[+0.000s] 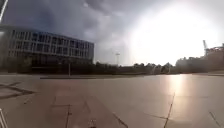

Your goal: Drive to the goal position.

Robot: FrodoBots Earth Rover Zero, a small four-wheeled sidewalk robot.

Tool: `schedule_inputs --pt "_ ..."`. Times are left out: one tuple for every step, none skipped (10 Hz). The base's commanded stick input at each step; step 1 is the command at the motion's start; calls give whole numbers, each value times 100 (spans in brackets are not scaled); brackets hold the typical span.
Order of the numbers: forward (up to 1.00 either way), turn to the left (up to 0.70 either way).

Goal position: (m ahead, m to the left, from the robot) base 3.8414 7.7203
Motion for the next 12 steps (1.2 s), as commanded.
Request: schedule_inputs --pt "58 0" --pt "14 0" --pt "27 0" --pt "44 0" --pt "46 0" --pt "49 0" --pt "44 0" --pt "48 0" --pt "49 0" --pt "46 0" --pt "43 0" --pt "48 0"
